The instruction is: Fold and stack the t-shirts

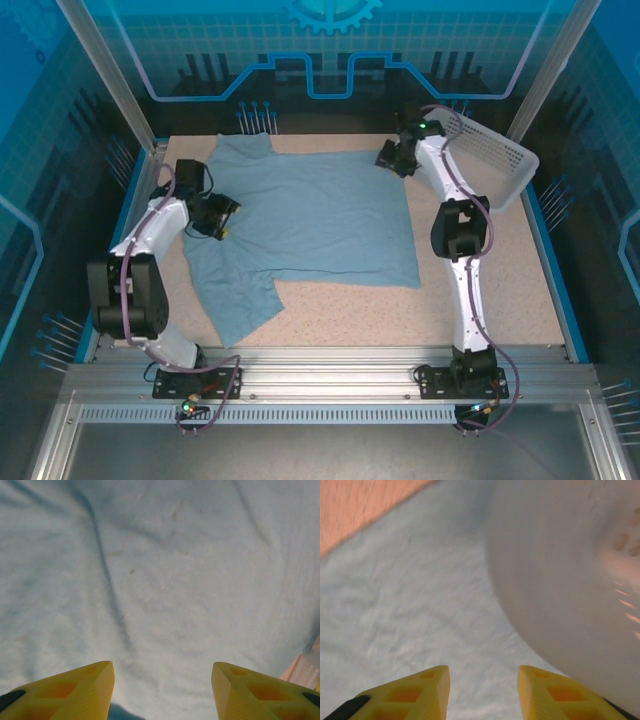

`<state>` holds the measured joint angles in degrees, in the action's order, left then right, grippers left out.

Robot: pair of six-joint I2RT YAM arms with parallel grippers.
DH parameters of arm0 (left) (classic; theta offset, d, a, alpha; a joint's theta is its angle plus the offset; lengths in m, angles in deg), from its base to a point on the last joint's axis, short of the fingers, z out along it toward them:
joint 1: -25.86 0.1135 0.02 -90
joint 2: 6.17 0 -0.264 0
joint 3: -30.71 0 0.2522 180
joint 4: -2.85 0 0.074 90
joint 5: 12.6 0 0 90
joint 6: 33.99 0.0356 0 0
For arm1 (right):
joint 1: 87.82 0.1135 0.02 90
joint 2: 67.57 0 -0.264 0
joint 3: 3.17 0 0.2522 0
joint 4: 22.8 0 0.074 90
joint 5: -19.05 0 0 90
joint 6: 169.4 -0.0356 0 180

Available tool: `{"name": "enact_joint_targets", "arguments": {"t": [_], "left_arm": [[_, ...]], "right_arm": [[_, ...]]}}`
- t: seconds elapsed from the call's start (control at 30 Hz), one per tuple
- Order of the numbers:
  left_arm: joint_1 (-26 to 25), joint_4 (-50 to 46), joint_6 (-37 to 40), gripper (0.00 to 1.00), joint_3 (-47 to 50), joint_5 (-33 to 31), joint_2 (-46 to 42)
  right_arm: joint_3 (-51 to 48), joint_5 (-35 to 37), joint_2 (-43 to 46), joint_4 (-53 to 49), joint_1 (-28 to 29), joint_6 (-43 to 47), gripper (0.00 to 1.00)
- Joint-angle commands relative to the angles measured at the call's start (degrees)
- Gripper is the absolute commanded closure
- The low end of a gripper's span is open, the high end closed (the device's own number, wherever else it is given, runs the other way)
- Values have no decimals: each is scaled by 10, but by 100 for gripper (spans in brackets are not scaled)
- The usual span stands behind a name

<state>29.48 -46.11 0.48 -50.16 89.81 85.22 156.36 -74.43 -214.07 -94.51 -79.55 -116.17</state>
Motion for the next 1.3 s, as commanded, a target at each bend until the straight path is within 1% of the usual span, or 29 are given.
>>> {"name": "enact_joint_targets", "arguments": {"t": [0.0,0.07,0.1,0.17,0.23,0.27,0.33,0.47,0.57,0.67,0.8,0.93,1.07,1.13,1.23,1.27], "left_arm": [[2,-63,18,45,43,21,-45],[2,-114,30,47,64,8,-75],[2,-145,36,50,79,-2,-94],[2,-200,46,54,112,-27,-135],[2,-251,54,54,146,-57,-176],[1,-272,55,54,169,-65,-198],[2,-288,44,49,216,-60,-235],[-1,-271,16,46,299,-28,-275],[-15,-246,0,46,333,-2,-278],[-41,-241,-8,46,344,-4,-275],[-65,-233,-19,47,349,-18,-259],[-90,-221,-42,50,360,-45,-249],[-99,-205,-55,51,368,-62,-239],[-104,-222,-62,51,359,-76,-240],[-116,-269,-85,49,340,-105,-270],[-118,-277,-97,49,342,-104,-283]], "right_arm": [[41,-3,-34,22,-39,-12,59],[63,-34,-39,14,-46,-9,59],[65,-53,-34,12,-43,-2,59],[44,-85,-9,16,-32,11,59],[-4,-91,39,22,-15,26,60],[-47,-92,73,36,-4,29,59],[-141,-82,150,67,13,22,59],[-344,-77,300,123,42,-23,58],[-493,-83,394,154,63,-46,57],[-623,-97,466,172,75,-53,56],[-741,-103,539,164,77,-50,56],[-817,-109,584,154,75,-49,56],[-855,-100,593,141,69,-43,55],[-865,-87,586,125,64,-41,55],[-885,-79,580,119,49,-43,55],[-892,-82,581,122,43,-44,55]]}}
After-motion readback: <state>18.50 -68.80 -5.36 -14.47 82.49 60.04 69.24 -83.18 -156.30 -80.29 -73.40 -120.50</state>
